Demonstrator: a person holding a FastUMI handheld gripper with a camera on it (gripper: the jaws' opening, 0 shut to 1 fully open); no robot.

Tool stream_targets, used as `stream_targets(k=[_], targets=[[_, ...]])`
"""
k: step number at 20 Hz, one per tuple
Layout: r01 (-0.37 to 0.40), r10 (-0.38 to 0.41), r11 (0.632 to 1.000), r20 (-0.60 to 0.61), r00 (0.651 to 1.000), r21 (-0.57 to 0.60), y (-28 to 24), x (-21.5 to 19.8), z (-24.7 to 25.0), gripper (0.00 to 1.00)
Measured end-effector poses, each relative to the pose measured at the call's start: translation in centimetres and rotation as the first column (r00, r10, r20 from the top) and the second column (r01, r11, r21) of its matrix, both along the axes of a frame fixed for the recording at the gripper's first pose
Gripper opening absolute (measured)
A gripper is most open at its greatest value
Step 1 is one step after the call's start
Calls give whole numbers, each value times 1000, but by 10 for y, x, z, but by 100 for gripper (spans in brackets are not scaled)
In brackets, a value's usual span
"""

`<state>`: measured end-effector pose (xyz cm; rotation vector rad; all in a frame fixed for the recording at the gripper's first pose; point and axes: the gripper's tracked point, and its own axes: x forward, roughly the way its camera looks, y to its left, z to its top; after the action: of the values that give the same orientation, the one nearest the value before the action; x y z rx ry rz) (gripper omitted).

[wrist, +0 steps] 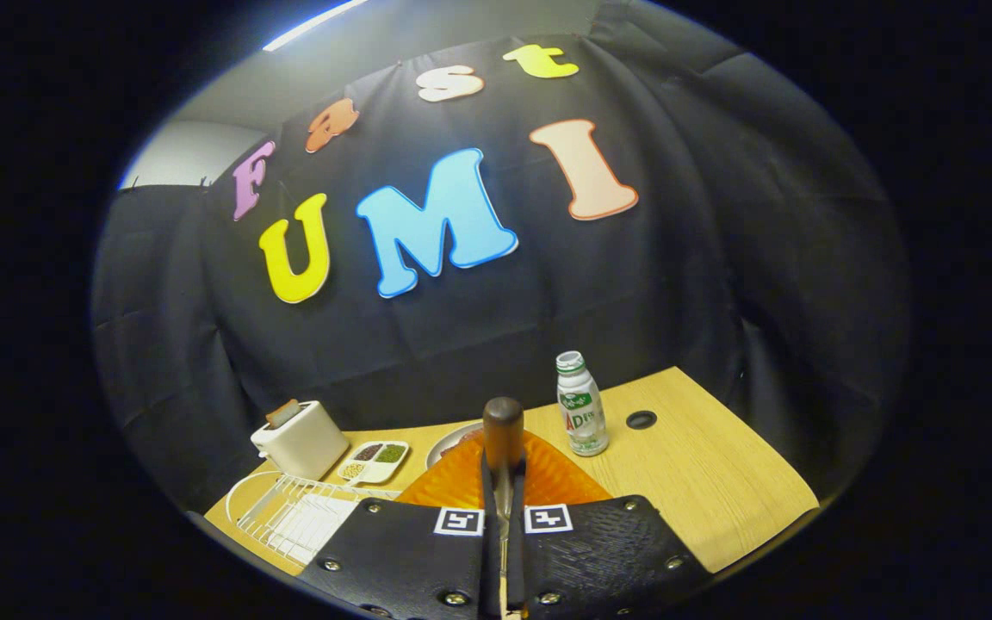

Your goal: Take the plate from the dish rack, then take the spoon from the basket and place it into the plate.

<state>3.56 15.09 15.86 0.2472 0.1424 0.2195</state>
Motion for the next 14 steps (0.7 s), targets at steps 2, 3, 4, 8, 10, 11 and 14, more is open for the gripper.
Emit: stream_targets(k=[2,3,4,8,10,11,14], targets=[[-48,49,999,36,998,-17,22,-16,15,3],[-80,81,997,45,996,-22,35,-27,21,3],[-115,116,993,52,992,-25,50,-38,25,3],[-263,267,962,57,962,-69,111,-87,25,3],[-328,334,939,49,941,-102,138,-110,16,3],[-357,364,927,38,931,-116,150,-122,10,3],[-430,436,890,4,900,-154,181,-149,-14,3]])
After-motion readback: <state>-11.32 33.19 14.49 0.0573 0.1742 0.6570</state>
